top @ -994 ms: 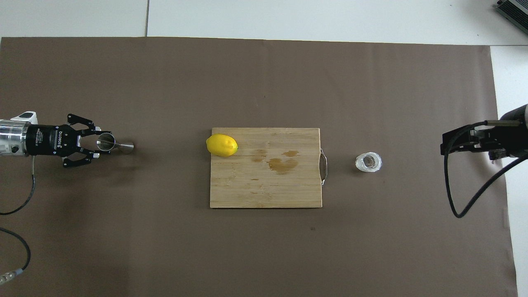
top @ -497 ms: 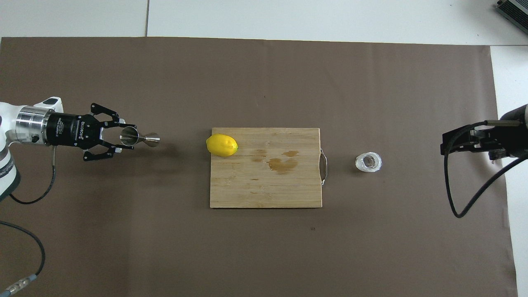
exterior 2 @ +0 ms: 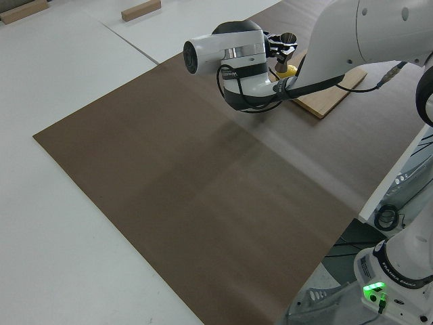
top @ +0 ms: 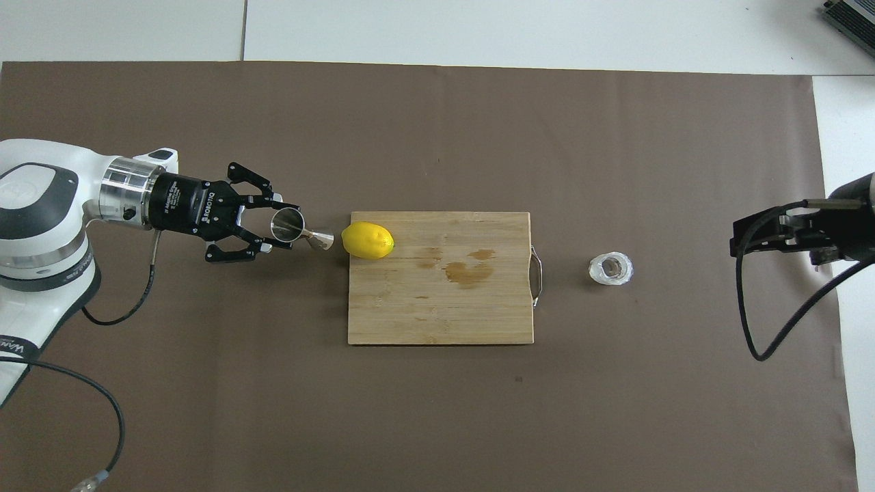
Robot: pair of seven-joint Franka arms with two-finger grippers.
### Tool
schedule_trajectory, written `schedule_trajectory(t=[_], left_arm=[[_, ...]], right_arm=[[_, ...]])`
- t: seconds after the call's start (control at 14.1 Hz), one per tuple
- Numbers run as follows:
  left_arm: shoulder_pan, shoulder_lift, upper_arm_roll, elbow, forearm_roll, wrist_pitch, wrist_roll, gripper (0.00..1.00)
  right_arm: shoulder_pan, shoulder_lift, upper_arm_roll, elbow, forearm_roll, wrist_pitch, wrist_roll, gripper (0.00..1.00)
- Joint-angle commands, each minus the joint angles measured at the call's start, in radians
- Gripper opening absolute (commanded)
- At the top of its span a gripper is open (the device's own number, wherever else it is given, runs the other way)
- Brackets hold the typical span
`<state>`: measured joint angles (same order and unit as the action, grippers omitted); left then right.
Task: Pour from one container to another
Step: 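Carry the metal cup with the left gripper over the cutting board, then lower the metal cup onto the board and open the left gripper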
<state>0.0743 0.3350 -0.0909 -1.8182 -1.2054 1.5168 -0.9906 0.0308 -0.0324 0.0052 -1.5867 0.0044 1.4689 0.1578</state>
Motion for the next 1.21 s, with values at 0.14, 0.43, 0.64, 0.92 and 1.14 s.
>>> schedule_trajectory(t=[0.14,0.43,0.64,0.92,1.14], left_arm=[[-0.172,-0.062,0.017,-0.087,-0.136,0.176,-0.051,0.0],[-0.286,-0.074,0.017,-0.128,-0.201,0.327,-0.051,0.0],[-0.376,-0.085,0.017,-0.18,-0.297,0.466,-0.04,0.0],[-0.497,-0.074,0.017,-0.205,-0.417,0.637,0.056,0.0],[-0.548,-0.062,0.017,-0.226,-0.511,0.704,0.162,0.0]], right_arm=[[-0.017,-0.017,0.007,-0.012,0.016,-0.005,-0.024,1.0],[-0.017,-0.017,0.006,-0.012,0.016,-0.005,-0.024,1.0],[-0.017,-0.017,0.006,-0.012,0.016,-0.005,-0.024,1.0],[-0.017,-0.017,0.006,-0.012,0.016,-0.005,-0.024,1.0],[-0.017,-0.017,0.007,-0.012,0.017,-0.005,-0.024,1.0]])
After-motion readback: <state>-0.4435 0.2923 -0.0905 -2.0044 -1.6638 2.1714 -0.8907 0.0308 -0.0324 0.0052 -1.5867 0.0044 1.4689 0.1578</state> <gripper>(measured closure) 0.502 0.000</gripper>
